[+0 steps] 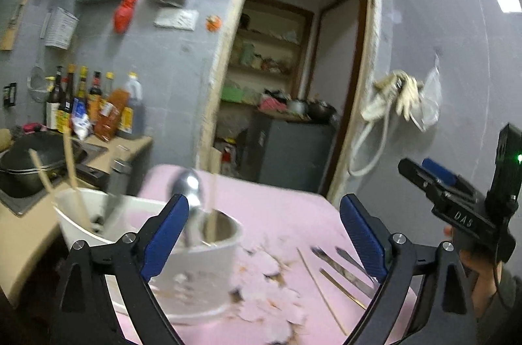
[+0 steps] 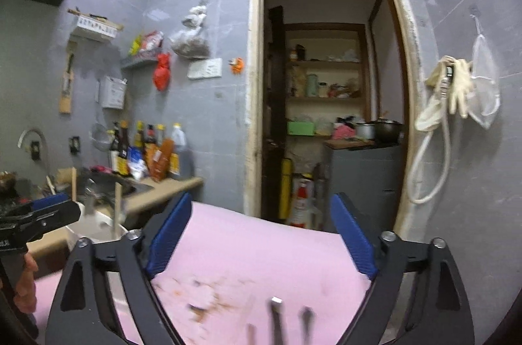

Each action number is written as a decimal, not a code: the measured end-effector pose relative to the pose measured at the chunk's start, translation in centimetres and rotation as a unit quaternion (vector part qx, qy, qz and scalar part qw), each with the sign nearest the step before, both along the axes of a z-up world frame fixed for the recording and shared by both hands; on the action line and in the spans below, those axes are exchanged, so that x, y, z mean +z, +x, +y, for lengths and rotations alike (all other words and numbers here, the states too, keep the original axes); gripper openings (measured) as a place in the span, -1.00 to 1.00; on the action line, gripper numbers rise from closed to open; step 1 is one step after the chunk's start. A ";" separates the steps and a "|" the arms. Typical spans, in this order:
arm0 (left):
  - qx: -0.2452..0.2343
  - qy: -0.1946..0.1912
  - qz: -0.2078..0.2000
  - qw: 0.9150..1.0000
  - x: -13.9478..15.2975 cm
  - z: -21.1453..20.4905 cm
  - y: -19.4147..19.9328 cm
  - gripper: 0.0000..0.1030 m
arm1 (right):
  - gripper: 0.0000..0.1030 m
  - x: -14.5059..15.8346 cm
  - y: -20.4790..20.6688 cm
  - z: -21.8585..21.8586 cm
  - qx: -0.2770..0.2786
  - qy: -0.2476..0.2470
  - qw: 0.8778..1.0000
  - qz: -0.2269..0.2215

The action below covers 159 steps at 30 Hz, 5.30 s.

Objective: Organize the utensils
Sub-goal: 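Move both tools back down toward the utensils on the table, then grasp a chopstick with the left tool while the right tool grasps a steel fork, then lift the chopstick and fork up over the white caddy with both tools, then open both tools to drop the chopstick and fork into the caddy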

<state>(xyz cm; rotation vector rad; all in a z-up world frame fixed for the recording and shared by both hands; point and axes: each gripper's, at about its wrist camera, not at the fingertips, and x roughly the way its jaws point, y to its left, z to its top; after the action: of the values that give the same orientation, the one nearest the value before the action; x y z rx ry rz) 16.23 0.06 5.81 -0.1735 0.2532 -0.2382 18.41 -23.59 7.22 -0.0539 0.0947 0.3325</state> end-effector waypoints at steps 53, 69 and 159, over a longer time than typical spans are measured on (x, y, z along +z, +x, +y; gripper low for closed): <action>-0.097 0.043 0.369 0.923 -11.0 -8.9 16.0 -0.94 | -0.47 -13.1 11.9 -3.8 0.068 -0.143 0.912 0.377; -0.102 0.032 0.334 0.937 -10.2 -9.5 14.3 -0.96 | -0.77 -12.9 11.8 -3.7 0.042 -0.127 0.914 0.383; 0.177 -0.033 -0.126 0.976 0.7 14.3 2.1 -0.95 | -0.81 -2.6 3.9 16.7 0.223 0.050 0.972 0.046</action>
<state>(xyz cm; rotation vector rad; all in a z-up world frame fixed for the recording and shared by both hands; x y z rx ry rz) 18.36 14.40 6.47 -0.2475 -0.0401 0.0873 22.29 -6.89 4.66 0.0413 0.1588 0.7893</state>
